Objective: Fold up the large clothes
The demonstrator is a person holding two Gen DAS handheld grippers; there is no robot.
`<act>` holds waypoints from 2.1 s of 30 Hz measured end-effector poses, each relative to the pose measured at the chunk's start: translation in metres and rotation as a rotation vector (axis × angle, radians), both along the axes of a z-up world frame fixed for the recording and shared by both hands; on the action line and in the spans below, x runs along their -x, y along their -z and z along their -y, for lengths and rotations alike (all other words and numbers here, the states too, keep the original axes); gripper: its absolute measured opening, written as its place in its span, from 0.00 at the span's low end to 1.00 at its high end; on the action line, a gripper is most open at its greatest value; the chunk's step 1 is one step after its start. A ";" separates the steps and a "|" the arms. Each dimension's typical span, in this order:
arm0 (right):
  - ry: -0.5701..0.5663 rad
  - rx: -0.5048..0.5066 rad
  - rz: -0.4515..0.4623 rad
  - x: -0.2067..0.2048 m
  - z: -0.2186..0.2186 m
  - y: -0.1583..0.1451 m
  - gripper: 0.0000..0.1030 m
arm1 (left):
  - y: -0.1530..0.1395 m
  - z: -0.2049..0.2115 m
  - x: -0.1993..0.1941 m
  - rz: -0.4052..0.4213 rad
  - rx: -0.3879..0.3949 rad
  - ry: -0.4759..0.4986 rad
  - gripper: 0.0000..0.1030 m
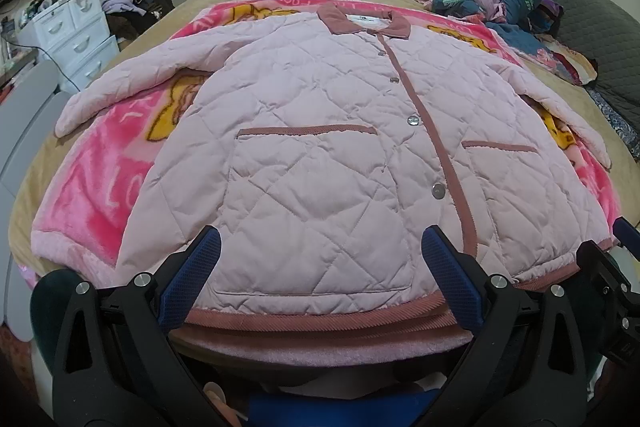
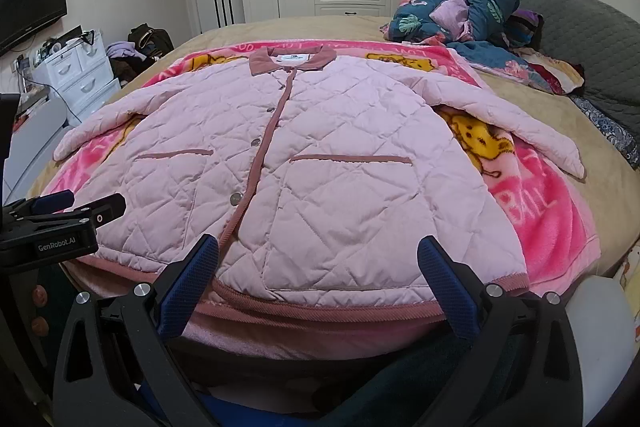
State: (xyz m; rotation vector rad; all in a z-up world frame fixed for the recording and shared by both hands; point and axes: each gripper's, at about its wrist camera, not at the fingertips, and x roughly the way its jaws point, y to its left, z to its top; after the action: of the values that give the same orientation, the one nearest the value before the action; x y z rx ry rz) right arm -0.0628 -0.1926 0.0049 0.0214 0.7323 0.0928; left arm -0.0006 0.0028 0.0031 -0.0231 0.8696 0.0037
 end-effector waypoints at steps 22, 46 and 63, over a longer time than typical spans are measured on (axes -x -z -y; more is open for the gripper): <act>-0.026 -0.016 -0.039 -0.026 -0.006 0.006 0.96 | 0.007 -0.009 -0.023 -0.026 0.004 -0.019 0.91; -0.038 -0.058 -0.051 -0.118 -0.002 -0.024 0.96 | -0.019 -0.017 -0.112 -0.032 0.035 -0.062 0.91; 0.023 -0.059 -0.005 -0.209 0.021 -0.056 0.96 | -0.034 0.007 -0.198 -0.076 0.034 -0.021 0.91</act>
State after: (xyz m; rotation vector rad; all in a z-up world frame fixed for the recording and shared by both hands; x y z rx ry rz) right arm 0.1460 -0.2139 0.0611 0.0860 0.7345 0.0920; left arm 0.1978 -0.0047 0.0373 -0.0646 0.9453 0.0093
